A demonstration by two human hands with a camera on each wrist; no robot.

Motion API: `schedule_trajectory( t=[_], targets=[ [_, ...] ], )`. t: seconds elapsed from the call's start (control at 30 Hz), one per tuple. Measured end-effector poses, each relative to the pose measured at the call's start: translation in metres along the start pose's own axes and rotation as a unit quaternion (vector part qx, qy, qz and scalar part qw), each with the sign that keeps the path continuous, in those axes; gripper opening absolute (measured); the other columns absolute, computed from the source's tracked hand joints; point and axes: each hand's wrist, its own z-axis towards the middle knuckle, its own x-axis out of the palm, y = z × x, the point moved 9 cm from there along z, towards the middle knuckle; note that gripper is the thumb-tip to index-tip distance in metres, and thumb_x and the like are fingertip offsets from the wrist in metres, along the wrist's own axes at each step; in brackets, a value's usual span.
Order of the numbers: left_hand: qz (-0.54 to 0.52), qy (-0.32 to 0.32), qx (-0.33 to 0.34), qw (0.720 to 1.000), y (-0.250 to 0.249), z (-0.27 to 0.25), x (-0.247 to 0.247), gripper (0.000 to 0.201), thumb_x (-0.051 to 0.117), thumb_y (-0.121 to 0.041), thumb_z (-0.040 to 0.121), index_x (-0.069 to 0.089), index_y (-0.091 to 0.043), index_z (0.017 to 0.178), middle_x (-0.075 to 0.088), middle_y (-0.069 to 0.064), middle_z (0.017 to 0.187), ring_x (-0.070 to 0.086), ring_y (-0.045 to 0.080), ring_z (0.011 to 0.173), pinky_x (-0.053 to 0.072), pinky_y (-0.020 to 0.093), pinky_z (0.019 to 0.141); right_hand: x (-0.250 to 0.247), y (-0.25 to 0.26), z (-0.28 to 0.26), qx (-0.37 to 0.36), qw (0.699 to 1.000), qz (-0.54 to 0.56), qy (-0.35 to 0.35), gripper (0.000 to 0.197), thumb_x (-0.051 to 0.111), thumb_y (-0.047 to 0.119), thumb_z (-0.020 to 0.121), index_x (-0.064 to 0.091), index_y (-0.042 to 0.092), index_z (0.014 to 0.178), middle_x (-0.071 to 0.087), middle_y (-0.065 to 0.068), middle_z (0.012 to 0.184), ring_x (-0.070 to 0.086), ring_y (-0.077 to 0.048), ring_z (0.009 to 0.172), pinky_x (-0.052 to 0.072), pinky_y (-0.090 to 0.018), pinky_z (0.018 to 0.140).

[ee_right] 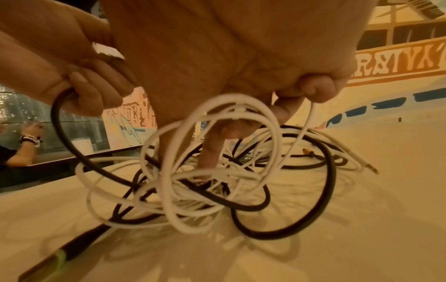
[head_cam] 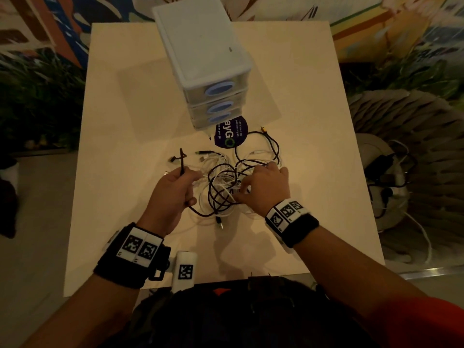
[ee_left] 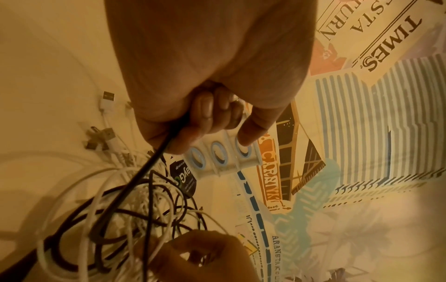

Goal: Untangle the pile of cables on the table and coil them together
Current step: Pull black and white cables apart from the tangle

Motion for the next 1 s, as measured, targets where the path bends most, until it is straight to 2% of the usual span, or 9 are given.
schedule_trajectory(
  t=[0.1,0.23,0.33,0.43,0.6,0.7,0.77,0.9,1.0],
  targets=[
    [0.15,-0.016,0.043,0.988,0.007,0.006,-0.002,0.033,0.069,-0.023,0.094,0.044,-0.019,0.072,0.034,0.003,0.064,0.035,0.015,0.061,0.035,0.035,0.064,-0.008,0.003,0.0,0.002,1.0,-0.007,-0.021,0.051,0.054,0.08,0.075,0.075,0.037,0.092,0.061,0.004,0.1,0.05,-0.029,0.106,0.036,-0.045,0.088],
    [0.311,-0.016,0.078,0.947,0.013,0.007,0.011,0.048,0.076,-0.043,0.086,0.036,-0.018,0.078,0.038,-0.002,0.064,0.034,0.015,0.057,0.034,0.036,0.061,-0.012,0.004,0.003,-0.026,0.997,0.06,-0.048,0.035,0.063,0.056,0.083,0.07,0.034,0.108,0.062,0.0,0.103,0.057,-0.03,0.103,0.04,-0.04,0.085],
    [0.356,-0.028,0.033,0.934,0.025,0.015,0.015,0.071,0.078,-0.073,0.068,0.045,-0.016,0.094,0.06,0.001,0.082,0.056,0.019,0.068,0.049,0.04,0.065,-0.006,0.003,0.009,-0.05,0.986,0.156,-0.015,0.034,0.053,0.032,0.096,0.065,0.024,0.127,0.066,-0.009,0.111,0.062,-0.032,0.103,0.049,-0.04,0.087],
    [0.42,-0.023,0.011,0.907,0.036,0.024,0.024,0.103,0.073,-0.09,0.05,0.038,-0.015,0.111,0.062,0.006,0.106,0.064,0.027,0.093,0.054,0.041,0.073,0.005,-0.003,0.013,-0.03,0.982,0.188,0.023,0.038,0.046,0.025,0.102,0.054,0.022,0.139,0.07,-0.014,0.118,0.064,-0.033,0.109,0.05,-0.04,0.087],
    [0.468,-0.002,0.052,0.882,0.047,0.029,0.045,0.107,0.078,-0.072,0.051,0.029,-0.012,0.124,0.061,0.012,0.124,0.066,0.033,0.106,0.059,0.048,0.082,0.019,-0.007,0.014,-0.01,0.982,0.181,0.054,0.049,0.055,0.028,0.095,0.044,0.03,0.143,0.073,-0.008,0.109,0.067,-0.032,0.102,0.055,-0.039,0.082],
    [0.508,-0.021,0.058,0.859,0.048,0.033,0.038,0.075,0.082,-0.038,0.076,0.03,-0.01,0.122,0.064,0.013,0.112,0.068,0.035,0.093,0.051,0.039,0.064,0.015,-0.01,0.01,-0.01,0.979,0.202,0.03,0.049,0.06,0.029,0.09,0.045,0.032,0.136,0.07,0.001,0.107,0.065,-0.025,0.1,0.053,-0.036,0.079],
    [0.507,-0.033,0.057,0.859,0.045,0.037,0.027,0.056,0.075,-0.029,0.084,0.029,-0.013,0.112,0.065,0.013,0.098,0.066,0.036,0.081,0.044,0.037,0.059,0.004,-0.011,0.003,-0.026,0.98,0.198,-0.019,0.038,0.062,0.03,0.086,0.053,0.031,0.123,0.066,0.006,0.103,0.063,-0.022,0.095,0.052,-0.037,0.076],
    [0.439,-0.045,0.038,0.896,0.043,0.042,0.003,0.048,0.06,-0.053,0.087,0.029,-0.021,0.106,0.07,0.008,0.085,0.07,0.03,0.071,0.057,0.044,0.063,-0.023,0.008,-0.022,-0.136,0.969,0.144,-0.149,0.012,0.062,0.037,0.084,0.068,0.031,0.093,0.064,0.009,0.086,0.057,-0.019,0.084,0.046,-0.037,0.075],
    [0.293,-0.049,0.004,0.955,0.037,0.039,-0.003,0.035,0.057,-0.04,0.093,0.033,-0.02,0.107,0.069,0.012,0.095,0.071,0.029,0.061,0.061,0.046,0.058,-0.002,0.032,-0.031,-0.207,0.956,0.207,0.025,0.029,0.064,0.038,0.087,0.062,0.035,0.115,0.065,0.013,0.09,0.059,-0.01,0.083,0.051,-0.031,0.075]
  ],
)
